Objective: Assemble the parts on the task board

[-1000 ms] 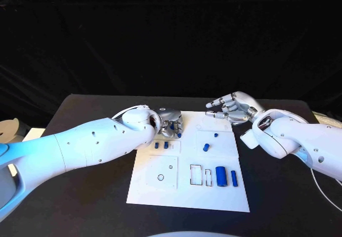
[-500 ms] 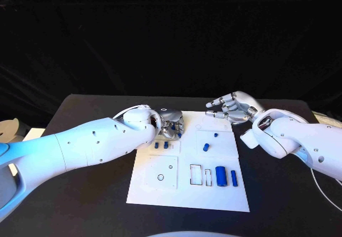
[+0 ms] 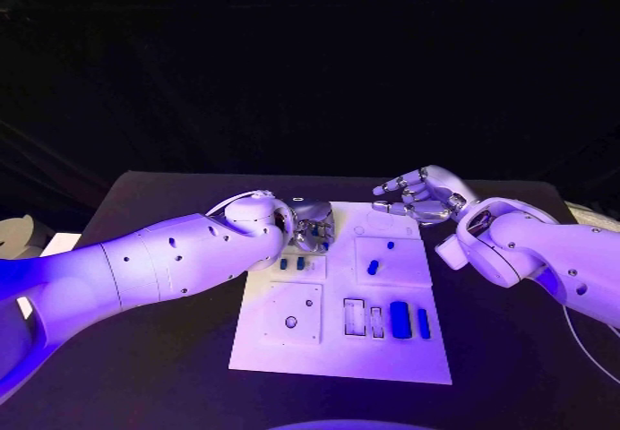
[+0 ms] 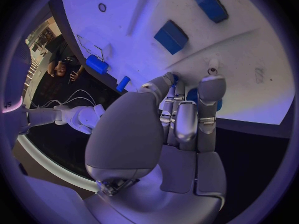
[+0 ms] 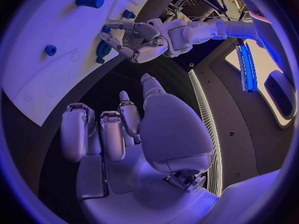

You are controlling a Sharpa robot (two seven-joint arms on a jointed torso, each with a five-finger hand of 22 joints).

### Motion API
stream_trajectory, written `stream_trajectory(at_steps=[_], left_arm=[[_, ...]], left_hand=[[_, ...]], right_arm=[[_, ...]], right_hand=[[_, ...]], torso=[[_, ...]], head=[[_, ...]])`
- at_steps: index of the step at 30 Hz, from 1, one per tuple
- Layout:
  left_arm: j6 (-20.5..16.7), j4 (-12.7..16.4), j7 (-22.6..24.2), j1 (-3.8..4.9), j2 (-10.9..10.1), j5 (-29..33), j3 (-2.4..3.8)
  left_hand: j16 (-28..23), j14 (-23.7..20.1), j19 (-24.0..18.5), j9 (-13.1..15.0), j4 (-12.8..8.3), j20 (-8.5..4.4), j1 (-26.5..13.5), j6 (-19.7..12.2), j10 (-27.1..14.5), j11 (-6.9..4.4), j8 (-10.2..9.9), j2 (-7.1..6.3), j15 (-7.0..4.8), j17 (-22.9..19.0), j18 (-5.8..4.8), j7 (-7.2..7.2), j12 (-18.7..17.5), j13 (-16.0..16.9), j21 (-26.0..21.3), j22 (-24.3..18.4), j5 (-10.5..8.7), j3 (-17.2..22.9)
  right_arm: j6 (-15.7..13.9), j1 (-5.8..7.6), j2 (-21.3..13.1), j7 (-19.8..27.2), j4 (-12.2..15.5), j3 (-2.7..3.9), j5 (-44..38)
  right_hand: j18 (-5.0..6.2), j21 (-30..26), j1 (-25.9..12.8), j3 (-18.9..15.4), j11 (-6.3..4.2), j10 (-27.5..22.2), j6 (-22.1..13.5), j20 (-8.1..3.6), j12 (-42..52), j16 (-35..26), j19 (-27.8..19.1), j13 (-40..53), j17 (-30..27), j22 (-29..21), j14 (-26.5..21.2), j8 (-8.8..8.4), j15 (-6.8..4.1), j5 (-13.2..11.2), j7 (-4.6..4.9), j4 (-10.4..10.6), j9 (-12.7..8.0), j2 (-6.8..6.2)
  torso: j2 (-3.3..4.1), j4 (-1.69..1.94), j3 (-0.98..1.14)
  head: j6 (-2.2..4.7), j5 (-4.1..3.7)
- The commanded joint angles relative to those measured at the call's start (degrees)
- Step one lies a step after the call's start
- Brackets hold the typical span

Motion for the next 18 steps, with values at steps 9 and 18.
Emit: stream_trajectory(at_steps=[9,18], left_arm=[[2.7,-0.7,-2.5,-0.18,0.7,-0.5,-0.2],[-0.4,-0.1,-2.0,-0.21,0.5,0.3,-0.11]], left_hand=[[1.0,1.7,1.4,0.0,-2.0,-0.56,0.4,3.2,3.2,-0.56,0.1,1.81,-0.61,-0.1,-1.08,-0.21,-0.1,0.4,0.9,0.9,-0.07,4.1],[1.1,1.6,1.4,0.2,-2.8,-0.78,-1.3,5.2,5.0,-0.85,0.3,2.23,-0.81,-0.9,-1.17,-0.27,-0.6,0.7,1.4,1.5,-0.18,5.8]], right_arm=[[0.2,-0.04,0.0,0.5,0.1,0.0,-0.5],[0.3,-0.04,0.1,0.5,0.1,0.0,-0.5]], right_hand=[[0.6,-0.2,-0.2,-0.1,-0.21,0.0,0.3,-0.28,-0.4,-0.3,-0.3,0.1,8.8,0.0,4.6,-0.01,-0.2,0.4,-0.08,0.2,0.1,0.56],[0.6,-0.2,-0.2,-0.1,-0.21,0.0,0.3,-0.28,-0.4,-0.3,-0.3,0.1,8.8,0.0,4.6,-0.01,-0.2,0.4,-0.08,0.2,0.1,0.56]], torso=[[0.0,0.02,0.01],[-0.02,0.0,-0.01]], head=[[-0.24,-0.13],[-0.12,-0.17]])
